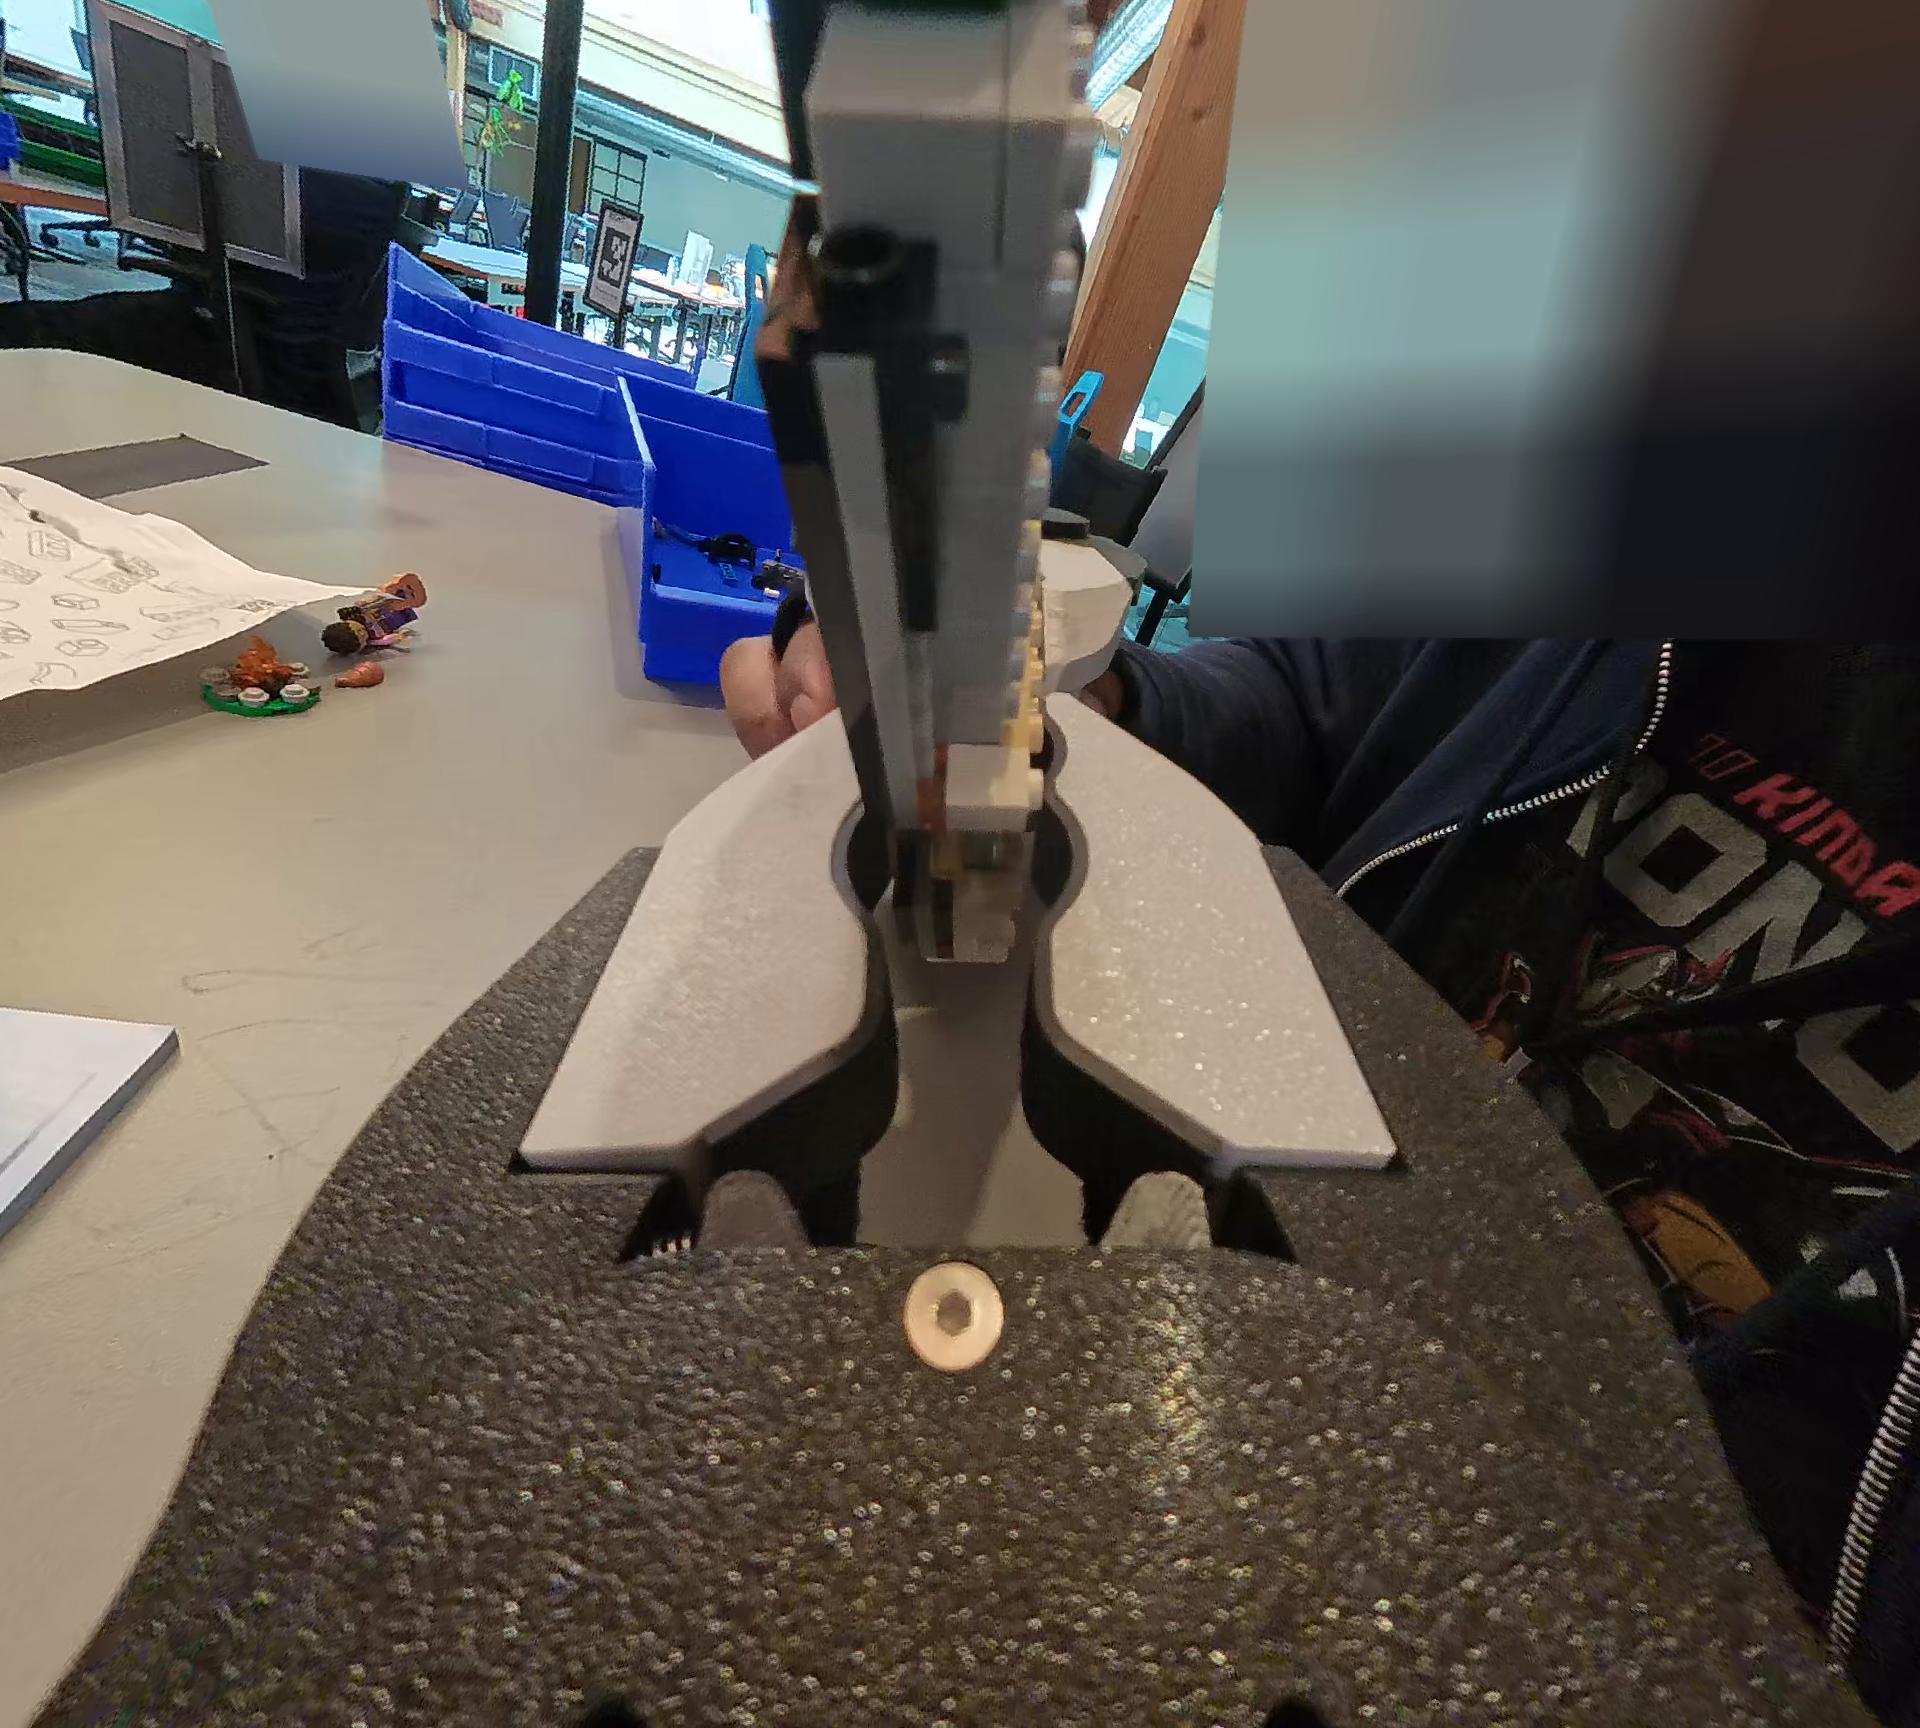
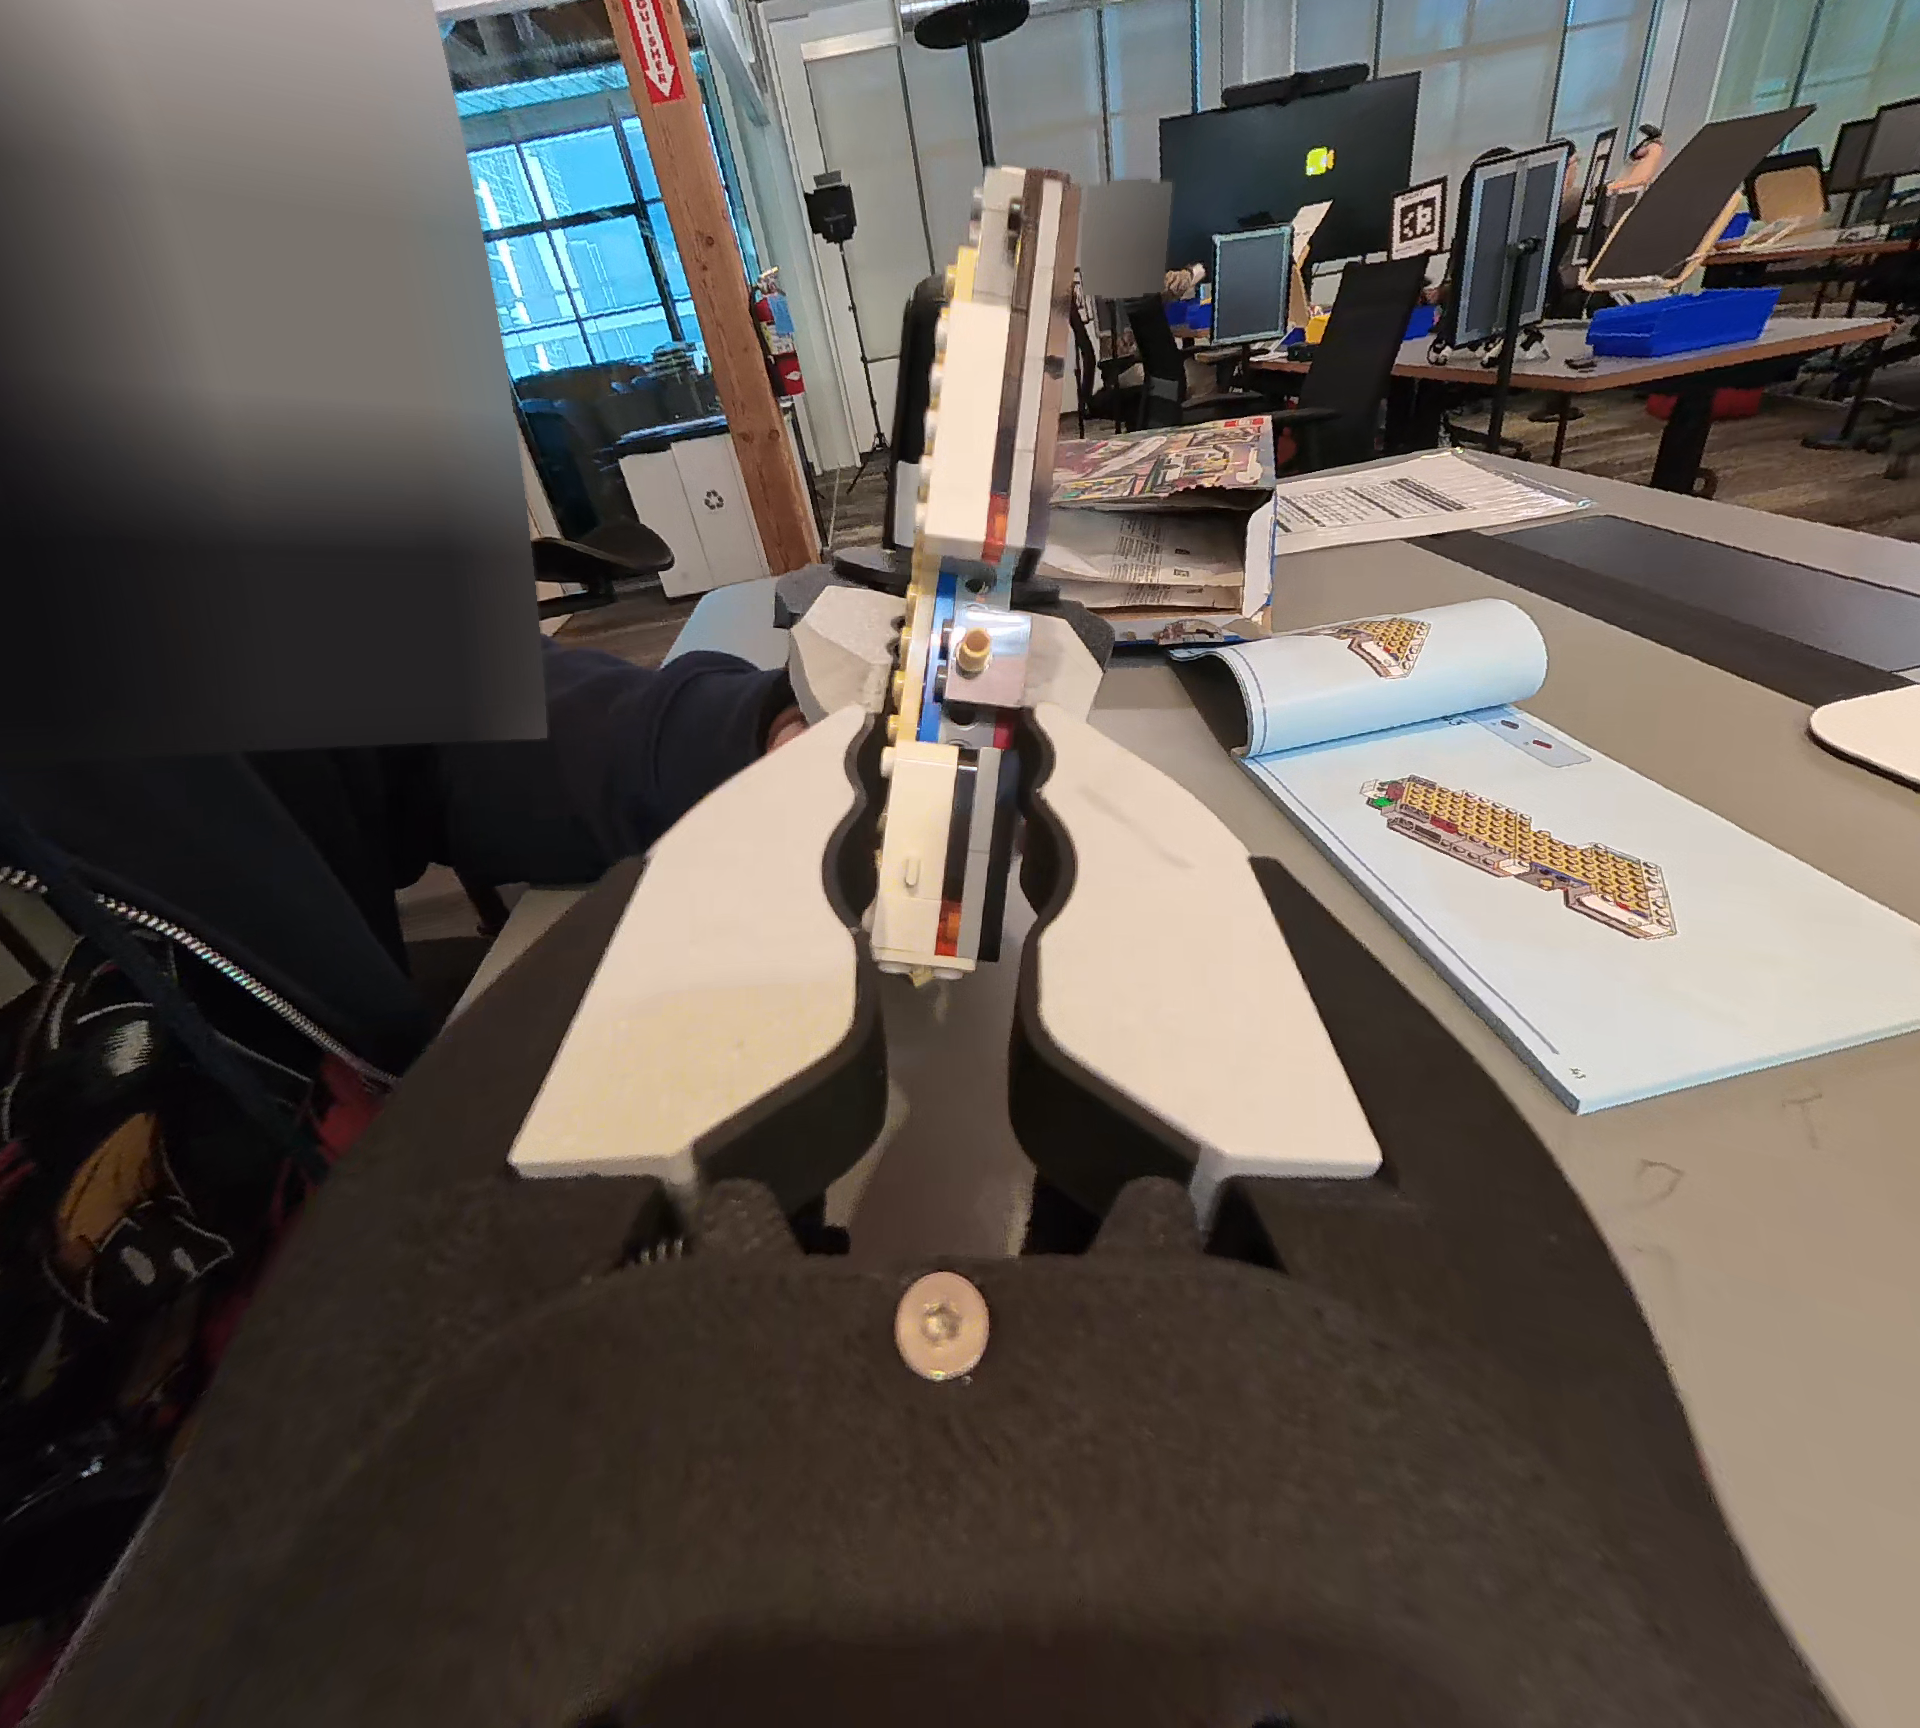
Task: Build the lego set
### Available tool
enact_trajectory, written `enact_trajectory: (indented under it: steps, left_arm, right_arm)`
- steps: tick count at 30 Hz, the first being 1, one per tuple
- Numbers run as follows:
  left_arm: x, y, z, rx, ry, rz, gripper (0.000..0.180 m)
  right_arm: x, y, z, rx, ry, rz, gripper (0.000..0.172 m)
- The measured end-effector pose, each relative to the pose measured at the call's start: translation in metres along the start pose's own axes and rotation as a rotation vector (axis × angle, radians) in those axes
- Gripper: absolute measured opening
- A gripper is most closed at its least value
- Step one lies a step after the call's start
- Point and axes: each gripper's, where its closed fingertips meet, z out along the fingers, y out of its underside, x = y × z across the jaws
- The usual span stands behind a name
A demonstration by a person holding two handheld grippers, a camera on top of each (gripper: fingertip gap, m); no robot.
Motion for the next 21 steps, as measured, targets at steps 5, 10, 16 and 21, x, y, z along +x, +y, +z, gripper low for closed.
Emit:
enact_trajectory:
  steps: [5, 10, 16, 21]
  left_arm:
    - [-0.0003, -0.0001, -0.0001, 0.005, 0.001, -0.009, 0.024]
    - [0.0001, -0.0001, 0.0000, 0.009, 0.006, -0.015, 0.024]
    - [0.0014, -0.0005, 0.0006, 0.017, 0.015, -0.017, 0.024]
    - [0.0008, -0.0003, 0.0005, 0.019, 0.012, -0.017, 0.024]
  right_arm:
    - [0.0002, 0.0003, 0.0002, 0.012, -0.003, 0.006, 0.024]
    - [-0.0003, 0.0004, 0.0003, 0.010, -0.005, 0.002, 0.024]
    - [-0.0016, -0.0004, 0.0000, 0.016, -0.013, 0.004, 0.024]
    - [-0.0010, -0.0001, 0.0001, 0.016, -0.011, 0.006, 0.025]
